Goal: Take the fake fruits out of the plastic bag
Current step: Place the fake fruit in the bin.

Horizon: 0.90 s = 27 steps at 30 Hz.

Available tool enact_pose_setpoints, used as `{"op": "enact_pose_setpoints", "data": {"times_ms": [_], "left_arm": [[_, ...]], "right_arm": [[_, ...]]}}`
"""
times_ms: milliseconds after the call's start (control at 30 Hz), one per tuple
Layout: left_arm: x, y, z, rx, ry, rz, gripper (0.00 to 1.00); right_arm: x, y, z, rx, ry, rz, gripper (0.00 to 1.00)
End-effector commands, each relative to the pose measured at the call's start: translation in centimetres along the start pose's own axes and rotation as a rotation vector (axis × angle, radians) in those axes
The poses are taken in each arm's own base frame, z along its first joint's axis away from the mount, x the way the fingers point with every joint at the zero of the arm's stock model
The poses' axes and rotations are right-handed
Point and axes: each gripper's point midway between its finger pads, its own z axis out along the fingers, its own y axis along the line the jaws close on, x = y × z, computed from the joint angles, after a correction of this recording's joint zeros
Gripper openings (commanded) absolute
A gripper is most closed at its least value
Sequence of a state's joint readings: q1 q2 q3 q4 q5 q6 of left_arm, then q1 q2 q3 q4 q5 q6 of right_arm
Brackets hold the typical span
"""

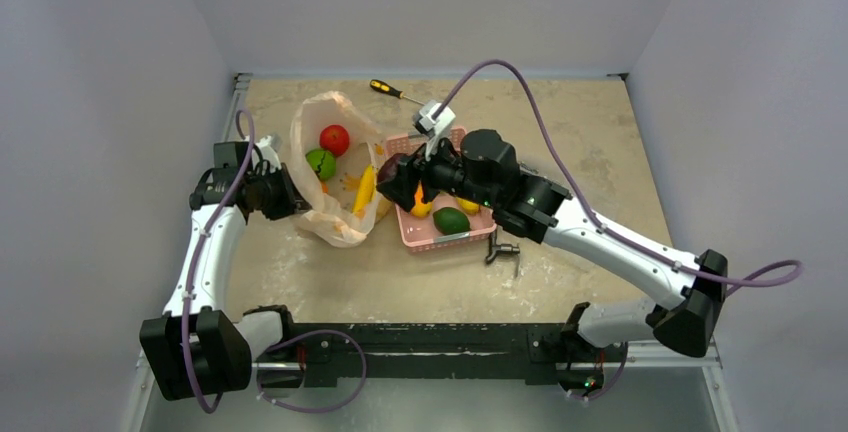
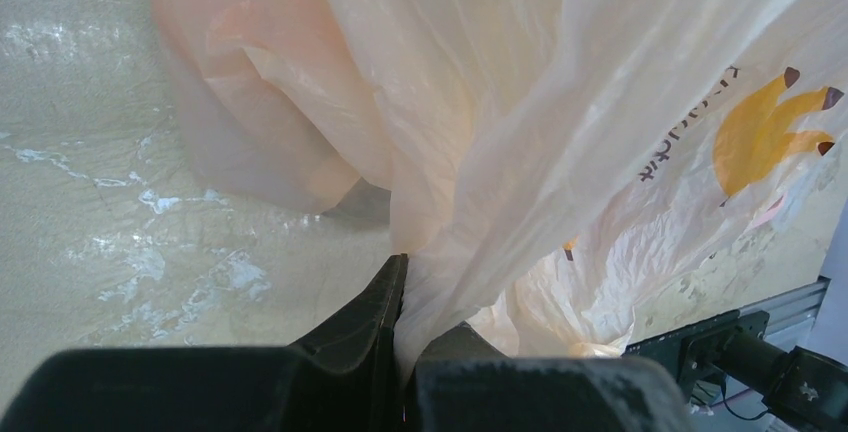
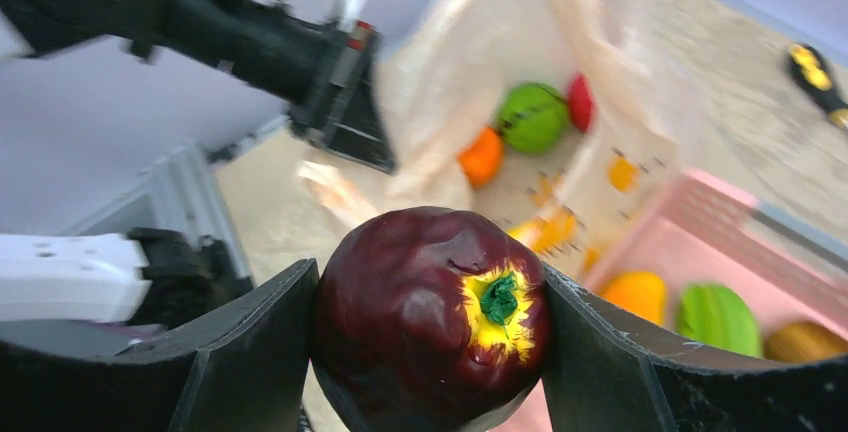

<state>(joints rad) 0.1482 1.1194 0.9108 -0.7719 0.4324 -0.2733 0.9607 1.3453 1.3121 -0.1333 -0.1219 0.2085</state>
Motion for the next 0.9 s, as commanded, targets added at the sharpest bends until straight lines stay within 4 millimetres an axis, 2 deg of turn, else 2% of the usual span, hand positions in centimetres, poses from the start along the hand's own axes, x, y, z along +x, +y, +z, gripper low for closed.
{"op": "enact_pose_setpoints", "data": {"times_ms": [0,100,200,300,533,633,667,867], "left_arm": [[-0.3,-0.8,-0.2,0.042,-0.027,0.039,0.00],[-0.2,-0.9,-0.1,0.049,-0.021,0.040,0.00],[-0.3,-0.5,-0.1,0.025,-0.020,0.031,0.00],[-0.4,0.0,0.0,-0.002,-0.011,0.021,0.00],[-0.3,0.1,0.0,-0.009,-0.004,0.021,0.00],[-0.3,0.1,0.0,-0.012,-0.004,0.022,0.00],[-0.3,0.1,0.0,-0.011,-0.005,0.022,0.00],[-0.4,0.0,0.0,-0.004,-0.006,0.024,0.00]], "right_arm": [[2.0,-6.4,-2.1,0.298,-0.016,0.007,0.00],[5.9,-9.0,-2.5,0.373,0.064,0.046,0.00],[9.9,-10.2,-1.9,0.389,0.159,0.074,0.00],[12.6,-10.8,-0.9,0.396,0.223,0.091,0.00],[17.4,-10.2,1.8,0.312,0.381,0.124,0.01],[18.9,-10.8,1.9,0.334,0.419,0.118,0.13],[19.2,-11.1,1.9,0.347,0.426,0.112,0.23],[19.6,-11.5,1.7,0.368,0.446,0.096,0.56]]}}
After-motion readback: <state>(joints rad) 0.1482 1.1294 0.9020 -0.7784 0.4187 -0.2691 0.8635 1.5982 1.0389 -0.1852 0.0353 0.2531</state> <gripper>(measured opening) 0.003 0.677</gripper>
